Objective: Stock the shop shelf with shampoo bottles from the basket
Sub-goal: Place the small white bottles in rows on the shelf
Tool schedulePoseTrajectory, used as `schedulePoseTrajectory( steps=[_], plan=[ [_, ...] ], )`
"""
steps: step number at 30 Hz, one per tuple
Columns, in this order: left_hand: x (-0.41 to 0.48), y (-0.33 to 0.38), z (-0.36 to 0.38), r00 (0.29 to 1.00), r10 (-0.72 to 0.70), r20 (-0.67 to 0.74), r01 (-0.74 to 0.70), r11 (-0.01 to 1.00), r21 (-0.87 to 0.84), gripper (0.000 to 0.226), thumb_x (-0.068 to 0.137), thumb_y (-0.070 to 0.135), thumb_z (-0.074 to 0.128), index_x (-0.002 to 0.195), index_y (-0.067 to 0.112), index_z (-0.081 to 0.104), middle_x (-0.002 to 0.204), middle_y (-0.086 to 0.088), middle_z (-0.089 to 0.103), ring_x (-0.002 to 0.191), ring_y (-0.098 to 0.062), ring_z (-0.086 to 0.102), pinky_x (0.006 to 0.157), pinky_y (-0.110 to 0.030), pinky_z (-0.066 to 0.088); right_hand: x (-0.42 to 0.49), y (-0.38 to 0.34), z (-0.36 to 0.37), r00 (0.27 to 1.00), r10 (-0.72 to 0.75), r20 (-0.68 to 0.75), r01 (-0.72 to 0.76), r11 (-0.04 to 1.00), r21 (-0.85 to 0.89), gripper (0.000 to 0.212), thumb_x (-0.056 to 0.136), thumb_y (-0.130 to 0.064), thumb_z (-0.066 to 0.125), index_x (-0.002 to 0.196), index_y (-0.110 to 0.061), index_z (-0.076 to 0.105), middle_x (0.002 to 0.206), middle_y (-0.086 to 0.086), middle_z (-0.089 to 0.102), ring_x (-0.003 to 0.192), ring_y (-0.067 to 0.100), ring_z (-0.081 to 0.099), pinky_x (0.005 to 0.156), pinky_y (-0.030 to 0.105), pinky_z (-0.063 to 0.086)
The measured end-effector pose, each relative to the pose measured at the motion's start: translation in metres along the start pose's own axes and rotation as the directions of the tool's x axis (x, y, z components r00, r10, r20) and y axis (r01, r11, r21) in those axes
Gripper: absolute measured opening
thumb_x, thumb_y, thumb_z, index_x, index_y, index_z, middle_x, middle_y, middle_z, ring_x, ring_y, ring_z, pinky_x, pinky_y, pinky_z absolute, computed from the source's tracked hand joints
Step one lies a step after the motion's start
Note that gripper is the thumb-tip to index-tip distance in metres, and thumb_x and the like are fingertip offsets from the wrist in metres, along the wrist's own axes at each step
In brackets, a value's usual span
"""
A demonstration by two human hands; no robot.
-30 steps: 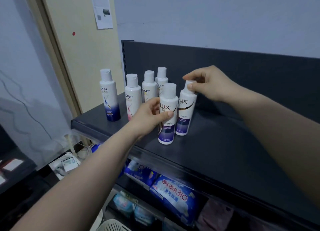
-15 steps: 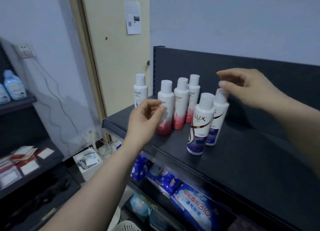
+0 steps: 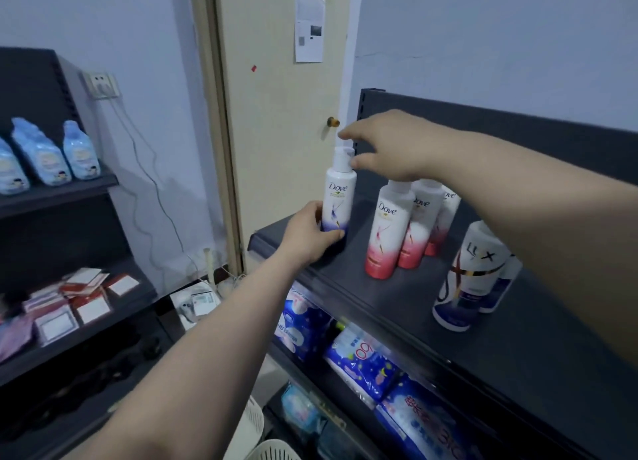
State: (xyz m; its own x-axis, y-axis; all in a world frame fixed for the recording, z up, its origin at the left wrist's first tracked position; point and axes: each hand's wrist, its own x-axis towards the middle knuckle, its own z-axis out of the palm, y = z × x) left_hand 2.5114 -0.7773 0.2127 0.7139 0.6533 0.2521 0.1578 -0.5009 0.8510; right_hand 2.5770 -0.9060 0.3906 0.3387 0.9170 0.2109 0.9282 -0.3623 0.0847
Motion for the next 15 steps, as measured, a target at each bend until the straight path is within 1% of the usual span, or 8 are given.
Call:
schedulePoseTrajectory(
  steps=[3, 5, 7, 9, 11, 13, 14, 15],
  plan=[
    [0.002, -0.005, -0.003, 0.997, 0.030, 0.065, -0.026, 0.998, -0.062, 0.051, 0.076, 0.011, 0.077, 0.120, 0.017, 0.052, 0.102, 0.007, 0.061, 0.084, -0.007, 0.059, 0.077, -0.020, 0.044, 0.021, 0.000, 0.005, 0.999, 0.019, 0.042, -0.016, 0.997, -0.076, 0.046, 0.099, -0.030, 0.047, 0.144, -0.023, 0.040, 0.146, 0.002, 0.043, 0.133, 0.025, 0.038, 0.100, 0.037, 0.036],
    [0.005, -0.007, -0.005, 0.993, 0.043, 0.109, -0.037, 0.998, -0.059, 0.053, 0.077, 0.008, 0.075, 0.123, 0.018, 0.050, 0.102, 0.009, 0.060, 0.082, -0.001, 0.058, 0.072, -0.015, 0.044, 0.032, 0.002, 0.008, 0.998, 0.032, 0.048, -0.029, 0.998, -0.061, 0.041, 0.097, -0.029, 0.051, 0.138, -0.021, 0.048, 0.140, 0.006, 0.048, 0.126, 0.027, 0.045, 0.098, 0.037, 0.039],
    [0.010, -0.008, -0.008, 0.989, 0.052, 0.142, -0.045, 0.997, -0.056, 0.053, 0.078, 0.007, 0.074, 0.124, 0.019, 0.051, 0.103, 0.010, 0.060, 0.085, -0.004, 0.059, 0.072, -0.013, 0.045, 0.039, 0.004, 0.010, 0.999, 0.035, 0.031, -0.033, 0.998, -0.061, 0.036, 0.095, -0.026, 0.056, 0.130, -0.019, 0.057, 0.131, 0.007, 0.055, 0.117, 0.028, 0.051, 0.094, 0.036, 0.043],
    [0.015, -0.010, -0.008, 0.981, 0.066, 0.181, -0.056, 0.997, -0.056, 0.053, 0.079, 0.005, 0.073, 0.126, 0.018, 0.052, 0.107, 0.006, 0.061, 0.092, -0.012, 0.061, 0.080, -0.018, 0.046, 0.043, 0.005, 0.012, 0.999, 0.038, 0.007, -0.038, 0.996, -0.075, 0.031, 0.092, -0.024, 0.059, 0.122, -0.018, 0.062, 0.124, 0.007, 0.060, 0.109, 0.027, 0.055, 0.089, 0.037, 0.047],
    [0.018, -0.012, -0.010, 0.973, 0.071, 0.220, -0.058, 0.996, -0.062, 0.056, 0.080, 0.001, 0.071, 0.130, 0.016, 0.050, 0.111, 0.002, 0.061, 0.100, -0.016, 0.061, 0.086, -0.022, 0.047, 0.044, 0.005, 0.013, 0.999, 0.047, 0.000, -0.047, 0.996, -0.075, 0.032, 0.091, -0.024, 0.060, 0.122, -0.019, 0.063, 0.121, 0.005, 0.061, 0.108, 0.025, 0.055, 0.088, 0.037, 0.047],
    [0.018, -0.010, -0.014, 0.967, 0.066, 0.245, -0.046, 0.995, -0.087, 0.065, 0.081, -0.001, 0.070, 0.138, 0.016, 0.044, 0.118, -0.003, 0.060, 0.106, -0.018, 0.059, 0.090, -0.024, 0.047, 0.037, 0.007, 0.009, 0.999, 0.051, -0.007, -0.052, 0.998, -0.048, 0.038, 0.092, -0.027, 0.059, 0.130, -0.022, 0.057, 0.126, 0.002, 0.059, 0.114, 0.023, 0.052, 0.092, 0.038, 0.046],
    [0.016, -0.007, -0.017, 0.969, 0.062, 0.240, -0.037, 0.994, -0.104, 0.072, 0.081, 0.001, 0.070, 0.143, 0.017, 0.038, 0.124, -0.004, 0.057, 0.110, -0.017, 0.056, 0.094, -0.026, 0.046, 0.031, 0.009, 0.005, 0.998, 0.051, -0.024, -0.052, 0.998, -0.030, 0.042, 0.092, -0.028, 0.058, 0.134, -0.024, 0.054, 0.130, 0.000, 0.057, 0.119, 0.022, 0.049, 0.096, 0.038, 0.044],
    [0.014, -0.003, -0.021, 0.977, 0.062, 0.204, -0.040, 0.993, -0.108, 0.078, 0.081, 0.004, 0.071, 0.147, 0.018, 0.032, 0.128, -0.003, 0.053, 0.115, -0.015, 0.053, 0.098, -0.029, 0.044, 0.022, 0.013, 0.000, 0.997, 0.048, -0.055, -0.049, 0.999, -0.018, 0.044, 0.093, -0.030, 0.057, 0.136, -0.025, 0.050, 0.134, -0.001, 0.054, 0.123, 0.022, 0.047, 0.099, 0.038, 0.042]
  ],
)
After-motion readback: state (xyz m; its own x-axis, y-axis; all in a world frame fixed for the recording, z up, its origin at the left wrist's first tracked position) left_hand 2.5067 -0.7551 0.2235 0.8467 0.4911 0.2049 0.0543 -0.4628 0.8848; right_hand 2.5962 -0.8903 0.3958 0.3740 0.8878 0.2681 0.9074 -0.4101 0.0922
